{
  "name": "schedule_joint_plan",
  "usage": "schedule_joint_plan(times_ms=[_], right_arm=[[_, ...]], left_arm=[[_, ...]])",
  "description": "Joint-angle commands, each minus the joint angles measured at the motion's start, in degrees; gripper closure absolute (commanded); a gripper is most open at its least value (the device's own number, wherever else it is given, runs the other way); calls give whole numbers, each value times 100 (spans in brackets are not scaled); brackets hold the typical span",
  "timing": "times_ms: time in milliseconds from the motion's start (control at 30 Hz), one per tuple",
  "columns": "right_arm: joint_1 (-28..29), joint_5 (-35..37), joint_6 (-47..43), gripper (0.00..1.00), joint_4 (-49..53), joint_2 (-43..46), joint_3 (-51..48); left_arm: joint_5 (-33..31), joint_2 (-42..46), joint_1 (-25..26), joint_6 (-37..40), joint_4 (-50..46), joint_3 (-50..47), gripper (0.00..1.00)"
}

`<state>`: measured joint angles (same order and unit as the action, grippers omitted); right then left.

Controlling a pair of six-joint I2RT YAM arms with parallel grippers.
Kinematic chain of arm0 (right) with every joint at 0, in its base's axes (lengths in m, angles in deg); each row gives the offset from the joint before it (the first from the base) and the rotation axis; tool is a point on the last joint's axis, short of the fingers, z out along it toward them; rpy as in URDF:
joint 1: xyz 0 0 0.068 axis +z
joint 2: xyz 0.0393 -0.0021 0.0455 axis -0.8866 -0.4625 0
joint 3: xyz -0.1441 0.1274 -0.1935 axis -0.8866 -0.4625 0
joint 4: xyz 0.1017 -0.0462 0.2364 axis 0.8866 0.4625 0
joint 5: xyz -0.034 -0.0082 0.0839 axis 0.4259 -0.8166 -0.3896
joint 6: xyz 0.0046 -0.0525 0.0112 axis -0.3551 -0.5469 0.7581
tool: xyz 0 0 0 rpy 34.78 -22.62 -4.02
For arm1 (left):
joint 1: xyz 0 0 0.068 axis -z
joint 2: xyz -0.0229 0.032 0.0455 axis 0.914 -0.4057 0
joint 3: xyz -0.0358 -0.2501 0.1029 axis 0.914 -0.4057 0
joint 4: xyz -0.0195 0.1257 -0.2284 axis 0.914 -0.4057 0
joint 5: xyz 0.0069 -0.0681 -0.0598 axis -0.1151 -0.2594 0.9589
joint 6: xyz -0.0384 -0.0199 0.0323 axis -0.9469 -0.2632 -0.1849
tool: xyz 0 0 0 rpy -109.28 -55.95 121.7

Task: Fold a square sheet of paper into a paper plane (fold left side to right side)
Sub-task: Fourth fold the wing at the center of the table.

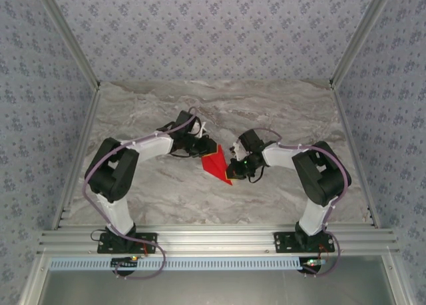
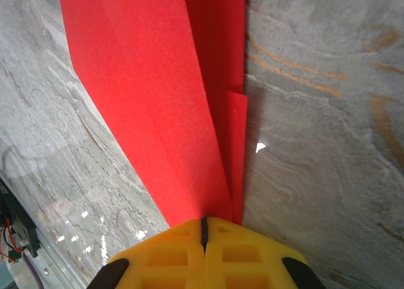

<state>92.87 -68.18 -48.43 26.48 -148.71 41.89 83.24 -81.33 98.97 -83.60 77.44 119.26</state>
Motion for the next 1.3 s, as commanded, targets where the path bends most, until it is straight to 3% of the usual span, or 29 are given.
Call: schedule_joint_plan(times_ms=[0,433,800,1033,1267], right_arm=[[17,1021,-112,100,807,-398,-218],[32,1020,-146,100,854,-391,-181],[48,1244,-235,100,1126,-407,-136],[118,1507,-311,100,1400,-464,-51],[189,1599,-314,100,1489,-547,-58]], left_arm=[[221,72,222,98,130,-216,84],[486,-646,528,-109,588,-214,90],[201,-978,513,-37,882,-457,91],[-166,-1057,361,248,689,-482,92],[-199,-1113,-130,643,624,-358,92]])
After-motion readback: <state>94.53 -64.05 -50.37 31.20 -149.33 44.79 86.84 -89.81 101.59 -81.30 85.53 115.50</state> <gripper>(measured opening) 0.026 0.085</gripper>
